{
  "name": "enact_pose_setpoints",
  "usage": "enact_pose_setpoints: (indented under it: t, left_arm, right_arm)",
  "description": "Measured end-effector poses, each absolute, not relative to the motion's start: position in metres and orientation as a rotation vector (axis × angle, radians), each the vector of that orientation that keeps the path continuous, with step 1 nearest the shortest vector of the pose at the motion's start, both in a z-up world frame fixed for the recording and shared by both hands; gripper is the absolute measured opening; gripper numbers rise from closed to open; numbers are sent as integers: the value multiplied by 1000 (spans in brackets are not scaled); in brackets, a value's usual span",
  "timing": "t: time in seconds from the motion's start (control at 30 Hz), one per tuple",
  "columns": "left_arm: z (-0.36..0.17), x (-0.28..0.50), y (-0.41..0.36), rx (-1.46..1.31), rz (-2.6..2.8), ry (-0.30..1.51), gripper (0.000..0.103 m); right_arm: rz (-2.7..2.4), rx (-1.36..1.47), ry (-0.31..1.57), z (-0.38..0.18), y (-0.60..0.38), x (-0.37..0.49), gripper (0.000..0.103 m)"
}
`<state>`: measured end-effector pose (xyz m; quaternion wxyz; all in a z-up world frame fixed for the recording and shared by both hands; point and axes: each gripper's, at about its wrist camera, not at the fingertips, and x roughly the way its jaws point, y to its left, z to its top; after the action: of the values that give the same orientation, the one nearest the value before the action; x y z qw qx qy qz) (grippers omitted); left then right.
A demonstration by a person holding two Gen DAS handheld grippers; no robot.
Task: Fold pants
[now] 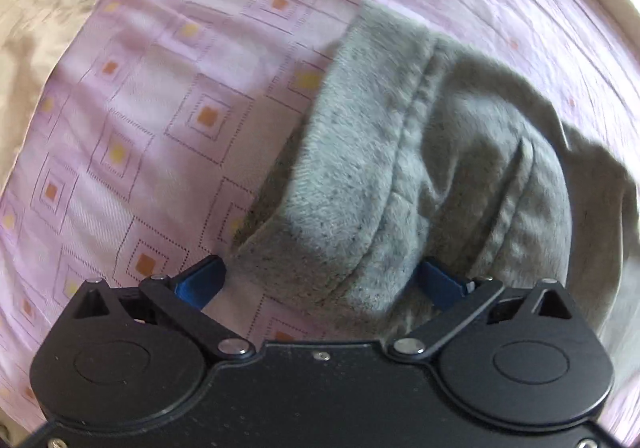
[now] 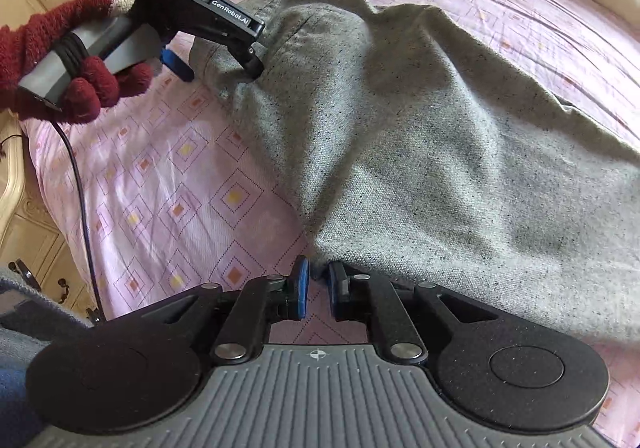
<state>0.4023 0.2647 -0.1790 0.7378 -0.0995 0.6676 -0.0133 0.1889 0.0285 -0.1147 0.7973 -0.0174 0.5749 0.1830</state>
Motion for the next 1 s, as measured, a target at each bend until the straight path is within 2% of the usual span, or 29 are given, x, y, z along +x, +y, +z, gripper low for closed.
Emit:
enact_pose_setpoints:
  t: [0.13,0.17,0.2,0.27,0.37,0.47,0.57,0.8,1.0]
  left_arm:
    - [-179,405,268,-372,87,1458,99]
    - [-176,404,266,-374,107,1449,89]
    - [-170,402,262,-375,109,1428,73]
    - [-156,397,257,-331,140,1380,59]
    - [-134,385,261,-308,202,1321,53]
    - [-125,373,282,-367,266,1316,52]
    - [-139,368,297,-405,260,1334,52]
    - [-164,384,293,-362,213,1402,58]
    - [-166,384,294,-330,193,1406,65]
  right_arm:
    - [387,-18,1241,-114,27,190,12]
    - [384,-8,1243,-114,26,190,12]
    - [382,0,1244,-114,25,190,12]
    - [381,7,1243,-113,24,191,12]
    - [386,10,1236,-108,23,192,12]
    - [401,11,1213,-98,18,195,12]
    - [417,31,1189,-86,10,202,12]
    - [455,59,1132,-64,-9,238,12]
    - [333,80,1113,-95,-13,309,12]
